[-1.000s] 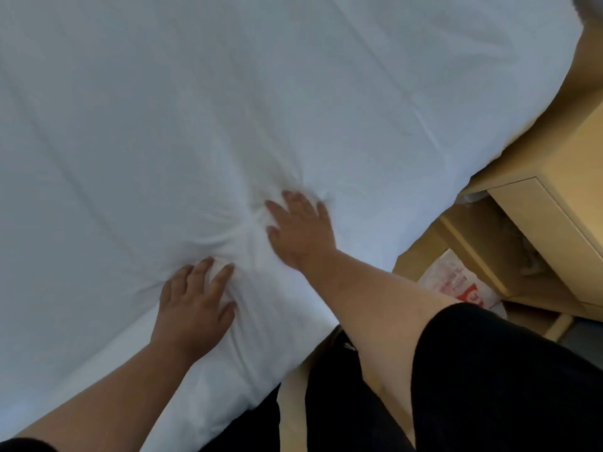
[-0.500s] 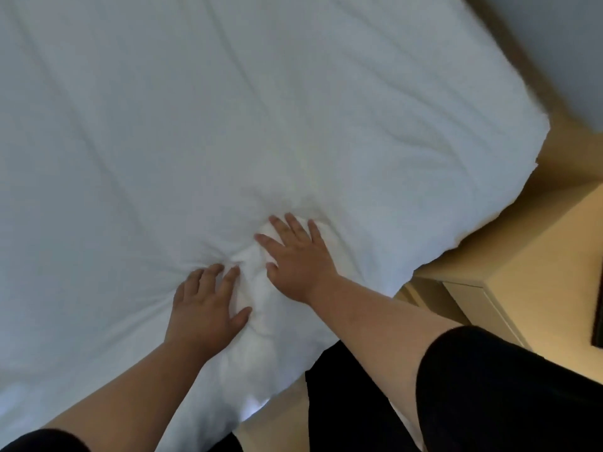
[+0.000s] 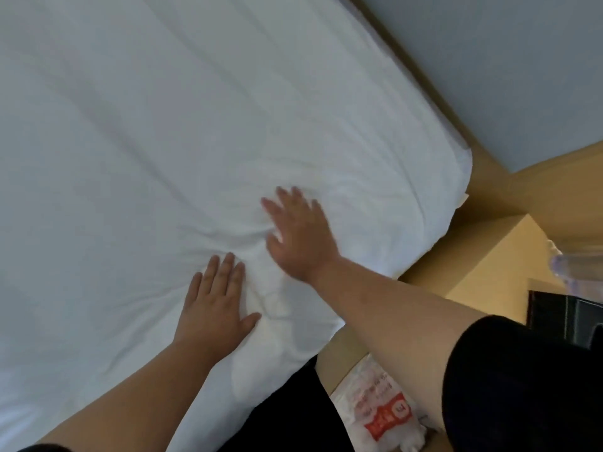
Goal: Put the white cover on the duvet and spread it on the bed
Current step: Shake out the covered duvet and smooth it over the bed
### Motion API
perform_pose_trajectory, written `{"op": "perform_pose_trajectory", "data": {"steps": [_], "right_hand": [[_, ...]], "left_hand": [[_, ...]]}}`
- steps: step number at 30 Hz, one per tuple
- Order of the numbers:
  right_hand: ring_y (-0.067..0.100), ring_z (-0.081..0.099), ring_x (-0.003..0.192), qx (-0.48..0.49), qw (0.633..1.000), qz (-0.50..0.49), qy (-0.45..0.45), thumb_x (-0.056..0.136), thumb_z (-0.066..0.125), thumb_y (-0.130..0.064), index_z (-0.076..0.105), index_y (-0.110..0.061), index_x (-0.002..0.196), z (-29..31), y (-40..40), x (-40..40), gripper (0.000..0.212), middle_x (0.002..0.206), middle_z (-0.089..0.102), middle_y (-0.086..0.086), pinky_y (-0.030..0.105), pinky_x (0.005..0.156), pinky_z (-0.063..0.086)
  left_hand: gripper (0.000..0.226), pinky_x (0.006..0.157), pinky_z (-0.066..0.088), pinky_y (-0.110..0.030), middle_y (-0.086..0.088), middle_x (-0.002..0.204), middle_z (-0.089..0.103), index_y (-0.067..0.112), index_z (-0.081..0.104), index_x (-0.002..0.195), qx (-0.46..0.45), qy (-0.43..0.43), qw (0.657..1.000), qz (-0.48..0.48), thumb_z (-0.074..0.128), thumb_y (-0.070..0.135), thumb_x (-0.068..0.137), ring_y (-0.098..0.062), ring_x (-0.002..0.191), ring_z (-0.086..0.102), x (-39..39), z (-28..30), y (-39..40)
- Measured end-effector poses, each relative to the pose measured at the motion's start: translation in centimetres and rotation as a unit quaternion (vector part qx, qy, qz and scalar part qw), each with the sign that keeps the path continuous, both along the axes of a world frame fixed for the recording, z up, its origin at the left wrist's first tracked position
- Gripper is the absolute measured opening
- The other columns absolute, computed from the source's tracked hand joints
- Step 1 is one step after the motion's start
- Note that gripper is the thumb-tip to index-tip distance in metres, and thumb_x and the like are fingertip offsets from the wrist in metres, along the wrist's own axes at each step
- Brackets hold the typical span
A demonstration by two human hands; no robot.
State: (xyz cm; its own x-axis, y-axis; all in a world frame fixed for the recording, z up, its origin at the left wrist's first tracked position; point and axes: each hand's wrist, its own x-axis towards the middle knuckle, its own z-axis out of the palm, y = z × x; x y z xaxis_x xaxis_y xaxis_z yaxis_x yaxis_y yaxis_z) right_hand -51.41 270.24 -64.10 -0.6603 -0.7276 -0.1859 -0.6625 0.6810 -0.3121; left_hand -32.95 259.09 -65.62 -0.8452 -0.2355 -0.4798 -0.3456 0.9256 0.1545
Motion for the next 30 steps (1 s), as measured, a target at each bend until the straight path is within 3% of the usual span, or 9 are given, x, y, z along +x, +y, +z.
{"op": "perform_pose_trajectory", "data": {"steps": [3, 7, 9, 12, 14, 17, 20, 25, 30], "right_hand": [[0.023, 0.021, 0.153, 0.038, 0.988, 0.133, -0.062, 0.096, 0.049, -0.042, 0.042, -0.028, 0.151, -2.2, -1.2, -0.3, 0.057, 0.163, 0.030, 0.002, 0.053, 0.123, 0.007], [0.017, 0.008, 0.155, 0.126, 0.974, -0.188, -0.014, 0.103, 0.032, -0.048, 0.021, -0.026, 0.159, -4.0, 8.3, -12.5, 0.061, 0.168, 0.014, -0.004, 0.051, 0.125, 0.005], [0.020, 0.004, 0.155, 0.184, 0.919, -0.345, -0.048, 0.102, 0.025, -0.055, 0.012, -0.030, 0.160, -2.7, 13.1, -16.4, 0.064, 0.168, 0.007, -0.003, 0.051, 0.124, 0.006], [0.030, 0.024, 0.148, 0.138, 0.822, -0.544, -0.096, 0.100, 0.030, -0.055, 0.021, -0.020, 0.157, -0.1, 13.7, -17.9, 0.067, 0.162, 0.024, 0.007, 0.055, 0.118, 0.023], [0.028, 0.029, 0.147, 0.088, 0.861, -0.499, -0.042, 0.099, 0.041, -0.037, 0.029, -0.015, 0.155, -0.1, 10.9, -17.0, 0.061, 0.162, 0.028, 0.008, 0.051, 0.117, 0.028], [0.032, 0.035, 0.146, -0.021, 0.959, -0.279, 0.041, 0.086, 0.054, -0.029, 0.047, -0.015, 0.147, -0.2, 3.8, -13.8, 0.063, 0.157, 0.039, 0.014, 0.054, 0.117, 0.029], [0.026, 0.022, 0.151, -0.005, 0.996, -0.094, -0.004, 0.088, 0.056, -0.031, 0.045, -0.027, 0.149, -1.9, -0.6, -13.1, 0.062, 0.162, 0.031, 0.006, 0.052, 0.122, 0.009], [0.024, 0.034, 0.146, 0.004, 0.986, -0.163, 0.038, 0.092, 0.043, -0.042, 0.048, -0.022, 0.147, -5.2, 8.9, -23.1, 0.058, 0.158, 0.039, 0.007, 0.047, 0.118, 0.024], [0.023, 0.034, 0.138, -0.002, 0.892, -0.442, -0.094, 0.099, 0.042, -0.051, 0.050, -0.038, 0.137, -5.1, 19.1, -26.0, 0.041, 0.145, 0.043, -0.002, 0.044, 0.113, 0.033]], "left_hand": [[0.098, 0.119, 0.010, -0.044, -0.015, 0.160, 0.030, 0.001, 0.040, 0.149, -0.009, 0.010, 1.000, -0.027, 0.039, 0.071, 0.079, -0.028, 0.149, 0.018, -1.2, -1.0, -1.4], [0.107, 0.120, 0.000, -0.039, -0.017, 0.160, 0.029, -0.001, 0.035, 0.150, -0.016, 0.034, 0.997, -0.068, 0.041, 0.075, 0.075, -0.028, 0.150, 0.015, -5.2, -2.5, -2.5], [0.109, 0.120, 0.002, -0.040, -0.017, 0.161, 0.028, 0.000, 0.035, 0.150, -0.005, 0.032, 0.995, -0.095, 0.041, 0.077, 0.073, -0.030, 0.149, 0.016, -7.8, -2.7, -2.4], [0.104, 0.119, 0.007, -0.044, -0.015, 0.161, 0.029, 0.007, 0.039, 0.151, 0.000, 0.030, 0.993, -0.111, 0.039, 0.075, 0.073, -0.031, 0.149, 0.017, -10.4, -2.0, -2.1], [0.100, 0.118, 0.010, -0.046, -0.015, 0.159, 0.032, 0.008, 0.045, 0.149, 0.005, 0.015, 0.993, -0.118, 0.039, 0.073, 0.073, -0.033, 0.148, 0.020, -11.1, -1.6, -1.9], [0.096, 0.120, -0.001, -0.043, -0.015, 0.159, 0.032, 0.007, 0.045, 0.148, 0.003, 0.014, 0.992, -0.129, 0.039, 0.071, 0.076, -0.033, 0.149, 0.020, -11.8, -1.6, -1.7], [0.093, 0.122, -0.005, -0.037, -0.015, 0.159, 0.032, 0.005, 0.040, 0.149, -0.005, 0.056, 0.990, -0.126, 0.040, 0.069, 0.081, -0.032, 0.149, 0.022, -13.5, -2.1, -1.9], [0.082, 0.124, -0.004, -0.037, -0.017, 0.161, 0.028, 0.002, 0.031, 0.153, 0.000, 0.136, 0.986, -0.097, 0.035, 0.056, 0.092, -0.034, 0.150, 0.022, -19.7, -3.2, 0.0], [0.073, 0.121, 0.003, -0.050, -0.019, 0.161, 0.027, 0.000, 0.034, 0.151, -0.010, 0.153, 0.983, -0.105, 0.032, 0.044, 0.093, -0.037, 0.150, 0.020, -27.1, -4.5, 4.8]]}}
